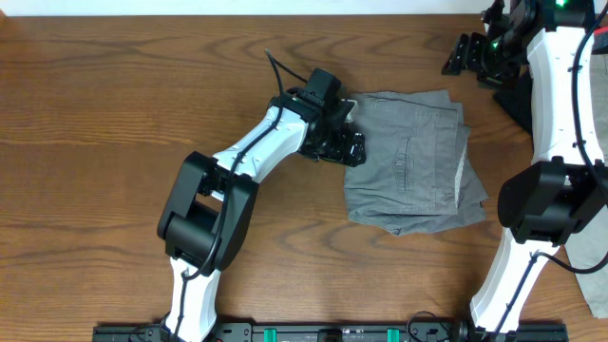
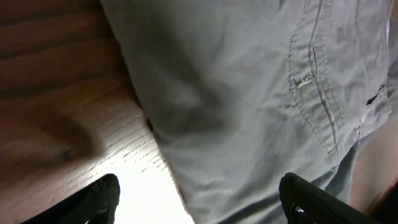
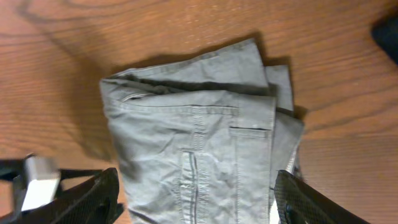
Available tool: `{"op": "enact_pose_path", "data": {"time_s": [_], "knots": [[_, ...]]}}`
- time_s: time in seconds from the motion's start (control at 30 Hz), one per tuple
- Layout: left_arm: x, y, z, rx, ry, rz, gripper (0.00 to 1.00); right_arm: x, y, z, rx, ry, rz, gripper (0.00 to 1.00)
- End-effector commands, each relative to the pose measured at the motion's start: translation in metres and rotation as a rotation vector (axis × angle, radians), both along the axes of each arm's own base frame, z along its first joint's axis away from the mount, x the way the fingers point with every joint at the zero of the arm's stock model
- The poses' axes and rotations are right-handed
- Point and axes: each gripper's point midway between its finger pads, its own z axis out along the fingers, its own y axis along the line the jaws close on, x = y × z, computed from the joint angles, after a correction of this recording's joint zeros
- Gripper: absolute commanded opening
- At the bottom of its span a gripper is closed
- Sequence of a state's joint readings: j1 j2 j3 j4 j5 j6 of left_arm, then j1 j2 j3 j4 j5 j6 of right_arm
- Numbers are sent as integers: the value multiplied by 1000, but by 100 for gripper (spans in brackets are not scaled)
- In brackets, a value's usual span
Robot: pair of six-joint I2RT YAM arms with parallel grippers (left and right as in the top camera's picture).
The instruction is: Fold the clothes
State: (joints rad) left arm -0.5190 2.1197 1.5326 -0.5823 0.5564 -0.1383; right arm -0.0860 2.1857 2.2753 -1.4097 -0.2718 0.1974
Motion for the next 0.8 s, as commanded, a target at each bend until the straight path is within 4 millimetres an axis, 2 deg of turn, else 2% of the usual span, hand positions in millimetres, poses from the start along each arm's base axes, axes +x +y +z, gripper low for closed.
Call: {"op": "enact_pose_path", "data": {"time_s": [0.0,0.13,0.47,0.6,0.7,0.77], "knots": [[-1,-7,-12,-22,46,3,84,2,10,10,43,-33,45,78],[0,-7,-23,-17,71,28,84,2,10,10,42,-34,45,78],[-3,-18,-33,-59,120,40,82,3,10,10,39,-40,53,78],[-9,-25,-38,-55,130,31,65,3,10,10,38,-42,56,78],[-10,-33,-36,-64,109,15,36,3,10,10,36,-43,62,78],[-9,-36,-35,-71,95,9,29,3,10,10,36,-43,62,78]]}}
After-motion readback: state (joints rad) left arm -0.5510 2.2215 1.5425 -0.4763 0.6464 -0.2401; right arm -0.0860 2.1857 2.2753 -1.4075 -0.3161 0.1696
